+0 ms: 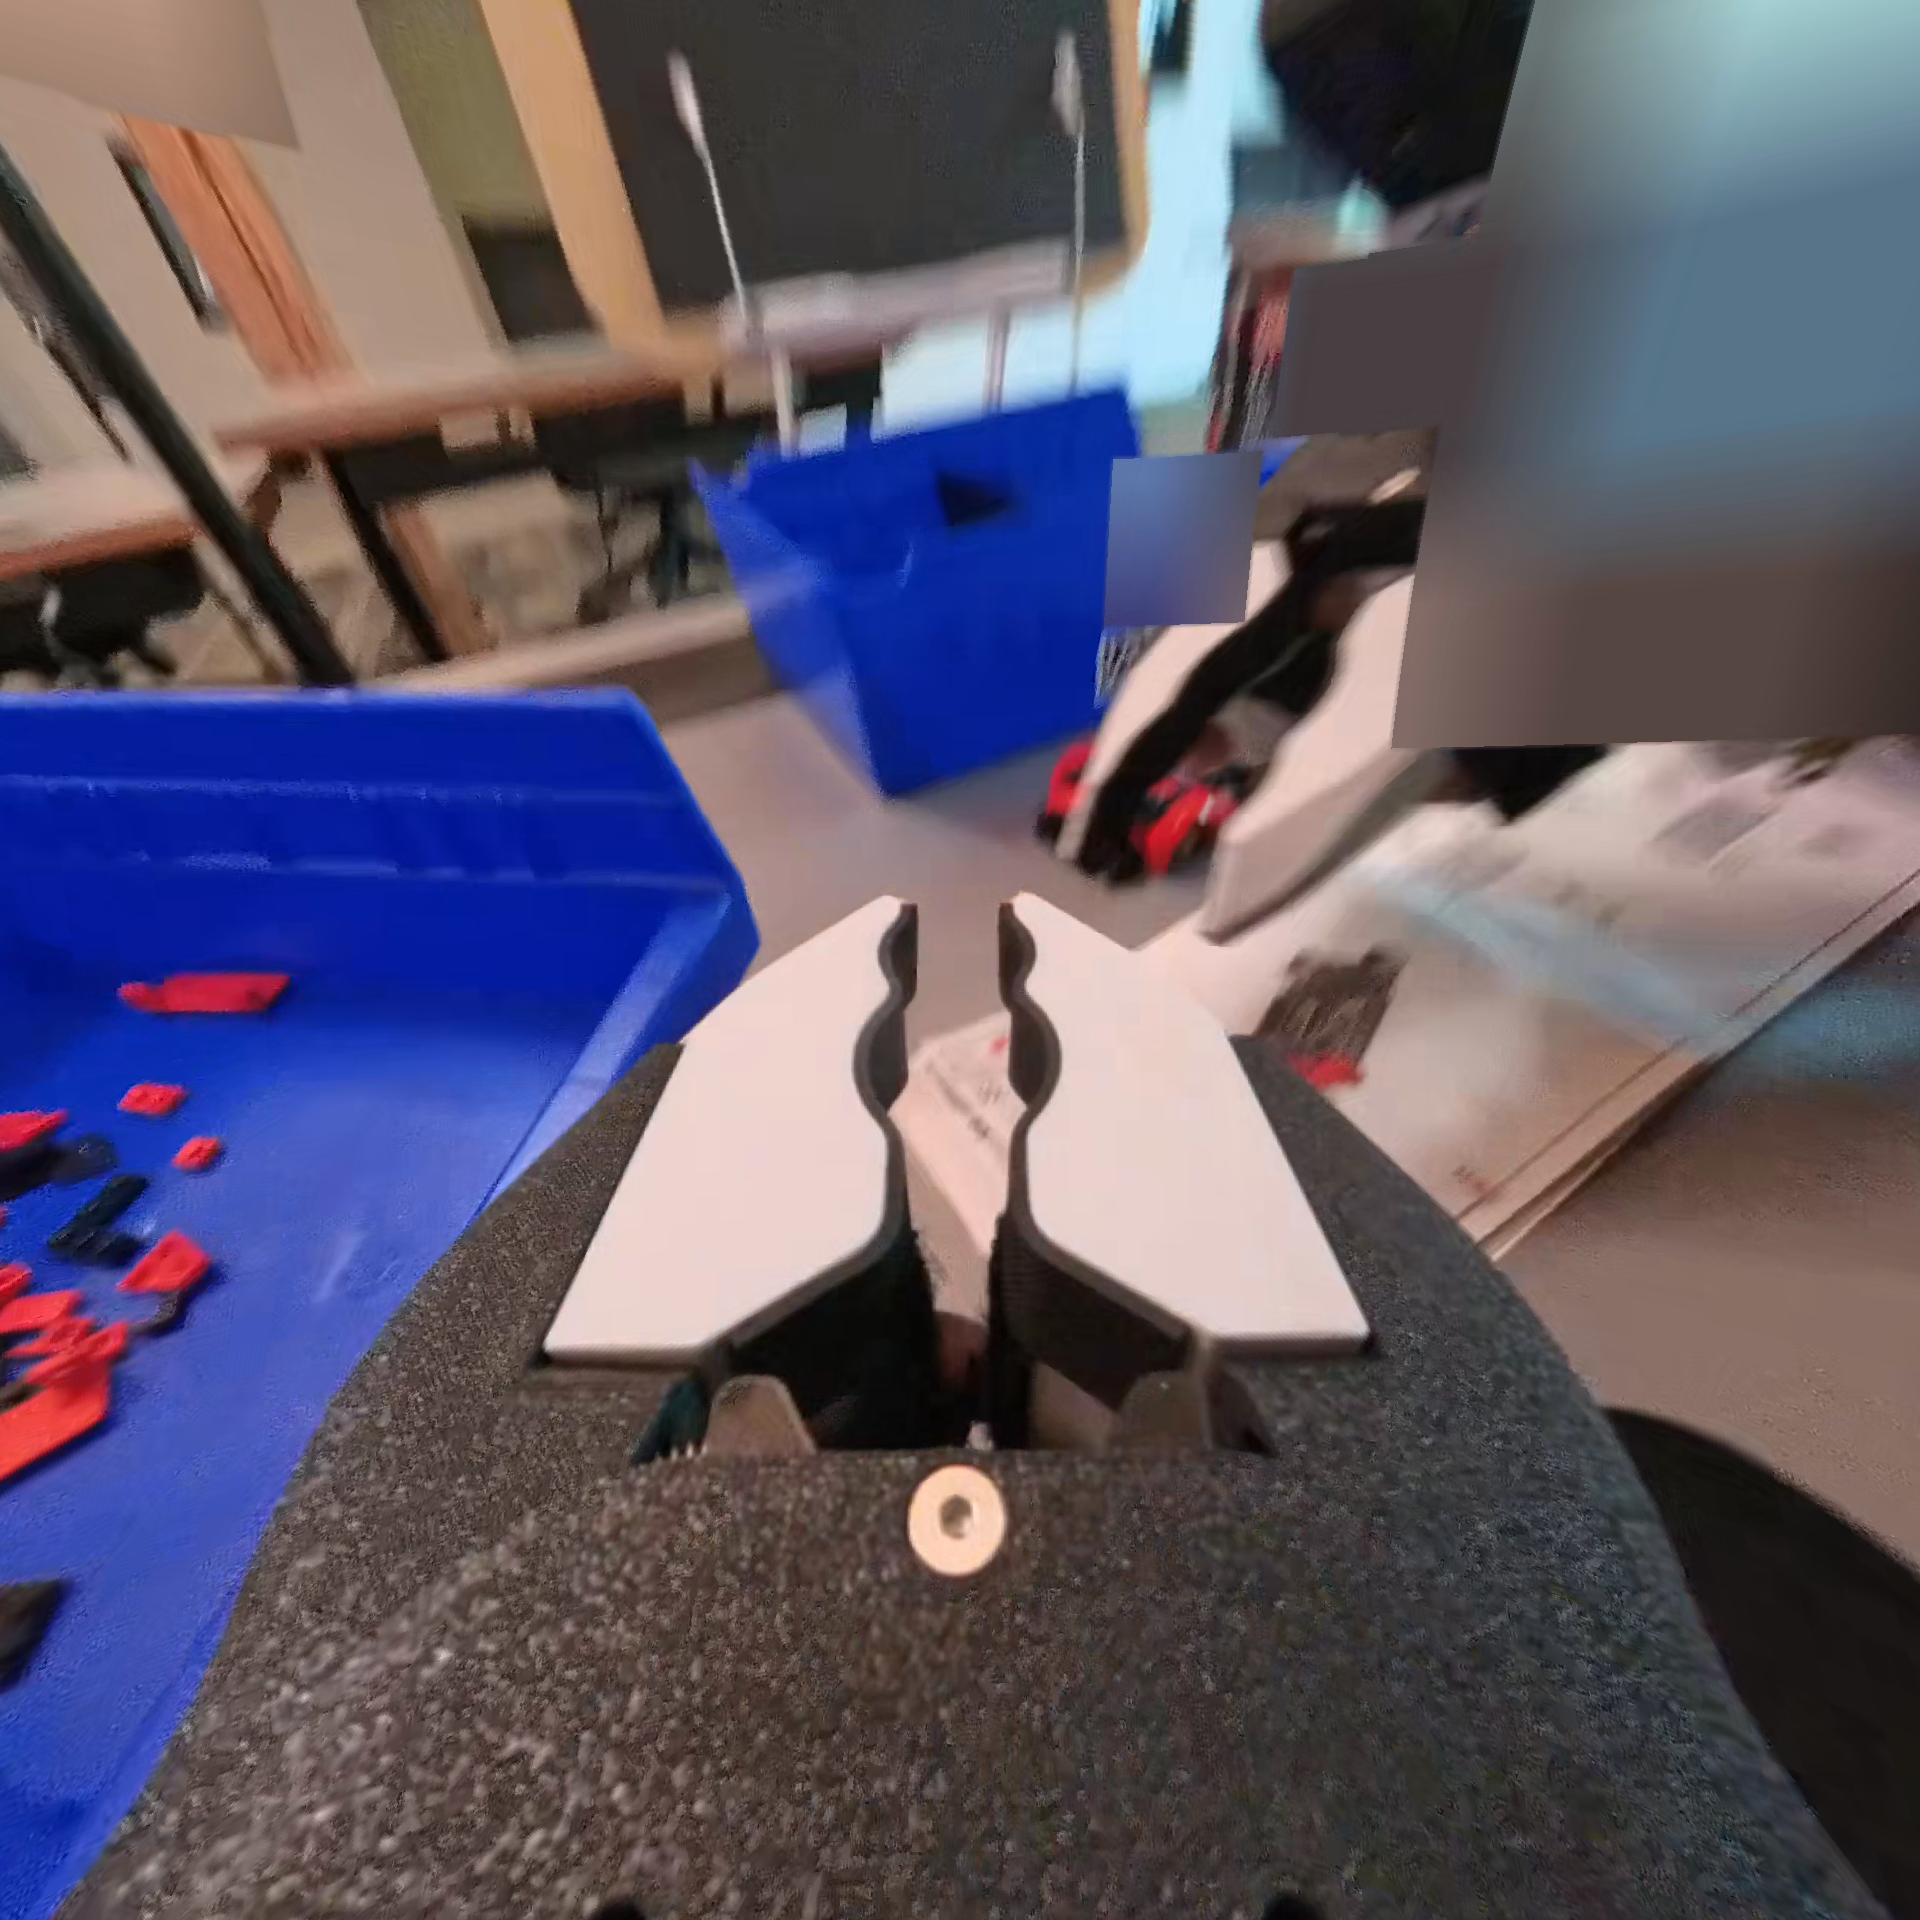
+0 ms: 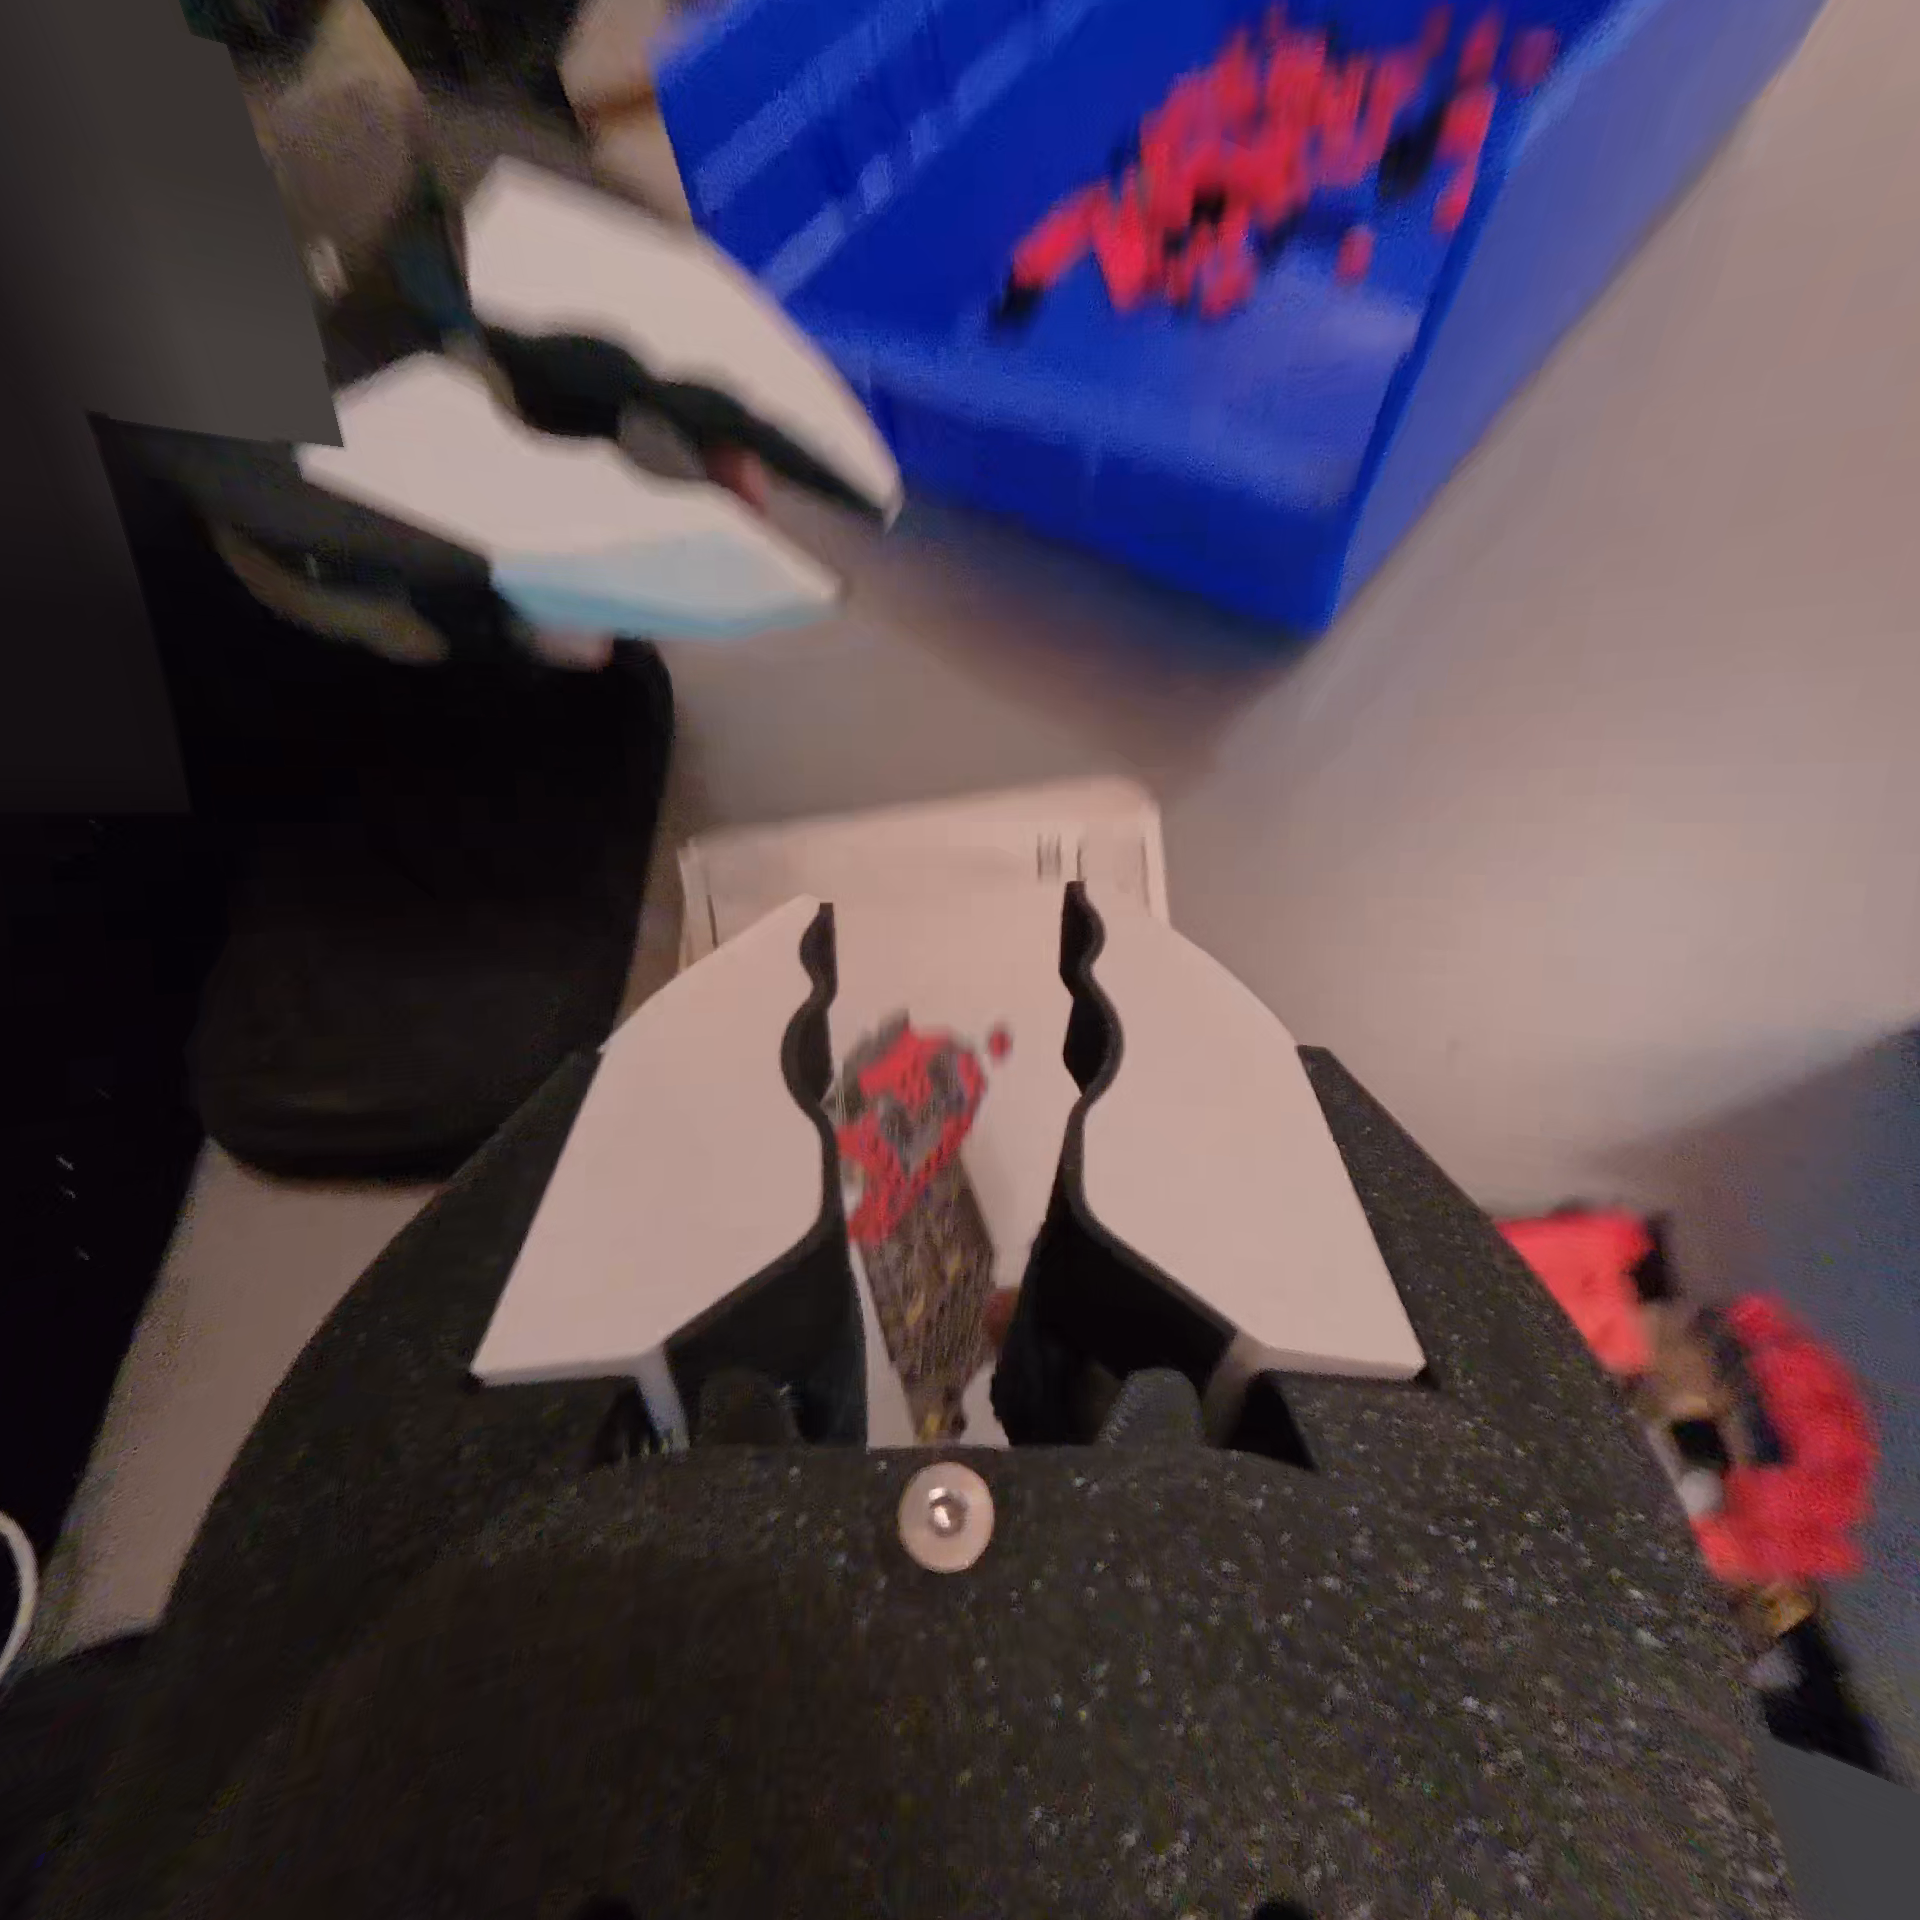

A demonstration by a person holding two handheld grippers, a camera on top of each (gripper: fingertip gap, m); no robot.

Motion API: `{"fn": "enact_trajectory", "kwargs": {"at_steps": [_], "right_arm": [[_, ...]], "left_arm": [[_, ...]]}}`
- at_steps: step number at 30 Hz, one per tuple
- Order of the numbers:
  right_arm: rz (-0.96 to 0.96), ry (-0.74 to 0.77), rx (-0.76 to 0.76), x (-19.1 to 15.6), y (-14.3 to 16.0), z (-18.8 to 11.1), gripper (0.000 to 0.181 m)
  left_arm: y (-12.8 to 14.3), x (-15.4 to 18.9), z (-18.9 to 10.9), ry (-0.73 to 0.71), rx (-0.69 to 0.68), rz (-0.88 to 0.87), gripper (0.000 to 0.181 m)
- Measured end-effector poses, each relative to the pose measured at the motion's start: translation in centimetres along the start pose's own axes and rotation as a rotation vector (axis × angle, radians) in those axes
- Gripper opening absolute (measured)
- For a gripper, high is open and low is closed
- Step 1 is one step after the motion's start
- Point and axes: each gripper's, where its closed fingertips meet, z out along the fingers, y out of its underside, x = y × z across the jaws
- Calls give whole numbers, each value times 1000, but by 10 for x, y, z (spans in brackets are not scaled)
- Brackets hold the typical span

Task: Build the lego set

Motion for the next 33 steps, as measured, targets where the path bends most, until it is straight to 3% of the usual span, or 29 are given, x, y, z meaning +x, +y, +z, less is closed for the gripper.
{"fn": "enact_trajectory", "kwargs": {"at_steps": [3,7,8,12,17,20,25,33], "right_arm": [[-123,19,100,6,-64,-6,64],[-338,50,47,24,-137,16,90],[-381,57,26,31,-154,27,83],[-535,-1,-47,51,-208,90,20],[-644,-71,-436,90,-200,206,9],[-594,-119,-634,109,-180,253,9],[-553,-173,-811,120,-159,275,14],[-528,-162,-816,123,-153,284,16]], "left_arm": [[-27,-1,-23,26,241,-121,13],[-24,3,-23,109,242,-176,16],[-23,5,-22,134,229,-185,16],[-19,8,-21,186,212,-216,15],[-18,6,-22,204,223,-259,14],[-16,8,-21,216,209,-254,14],[-16,11,-22,231,210,-241,14],[-18,7,-26,229,237,-267,14]]}}
